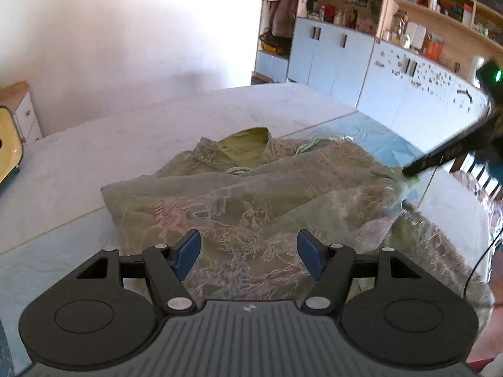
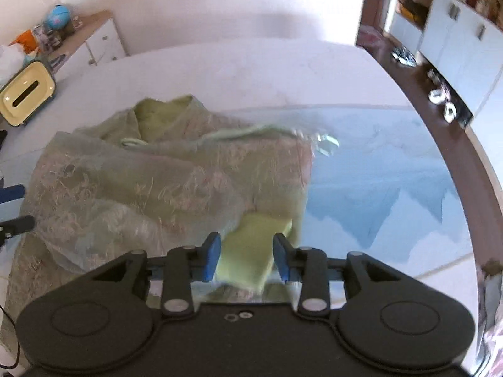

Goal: Fold clothes
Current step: 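Grasp the green cord at the jacket collar with the right gripper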

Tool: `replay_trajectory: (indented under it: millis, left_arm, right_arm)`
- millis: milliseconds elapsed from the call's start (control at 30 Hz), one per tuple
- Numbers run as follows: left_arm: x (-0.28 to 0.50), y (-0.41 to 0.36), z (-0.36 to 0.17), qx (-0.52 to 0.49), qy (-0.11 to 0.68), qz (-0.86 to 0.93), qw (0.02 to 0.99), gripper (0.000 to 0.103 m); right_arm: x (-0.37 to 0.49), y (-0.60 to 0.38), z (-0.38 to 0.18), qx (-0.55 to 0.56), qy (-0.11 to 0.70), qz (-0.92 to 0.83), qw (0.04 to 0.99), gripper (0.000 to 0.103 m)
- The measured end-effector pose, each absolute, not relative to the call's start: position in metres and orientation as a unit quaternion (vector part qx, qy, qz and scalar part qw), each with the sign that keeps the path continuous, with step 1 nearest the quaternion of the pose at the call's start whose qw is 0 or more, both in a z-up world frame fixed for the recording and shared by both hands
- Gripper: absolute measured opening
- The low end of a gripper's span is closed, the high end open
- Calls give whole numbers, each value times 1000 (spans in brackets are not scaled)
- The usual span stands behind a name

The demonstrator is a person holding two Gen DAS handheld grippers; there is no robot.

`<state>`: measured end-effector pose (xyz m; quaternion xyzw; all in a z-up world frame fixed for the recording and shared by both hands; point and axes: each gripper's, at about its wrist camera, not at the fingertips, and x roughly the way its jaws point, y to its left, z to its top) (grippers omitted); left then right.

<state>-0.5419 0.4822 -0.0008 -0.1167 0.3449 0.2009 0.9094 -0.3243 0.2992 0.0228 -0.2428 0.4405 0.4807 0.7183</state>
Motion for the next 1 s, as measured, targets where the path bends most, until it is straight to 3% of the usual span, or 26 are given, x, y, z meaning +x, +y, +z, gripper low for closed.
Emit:
replay_trajectory:
  millis: [200,533,800,1000]
  left_arm:
    - [-516,488,-27,-121,385,203,892,67]
    - [-496,493,-60,-128,429,207,870,67]
    - [-484,473,-28,-139,406,219,876,67]
    - [-491,463,-20,-148,400,240,872,67]
  right_arm:
    - [-323,321,-27,-277,476,475,687,103]
    - [-243,368,7,-322,388,514,694,103]
    - [-184,420,-41,-336,414,528,661,103]
    - [-191,421,-37,-358,396,541,650,103]
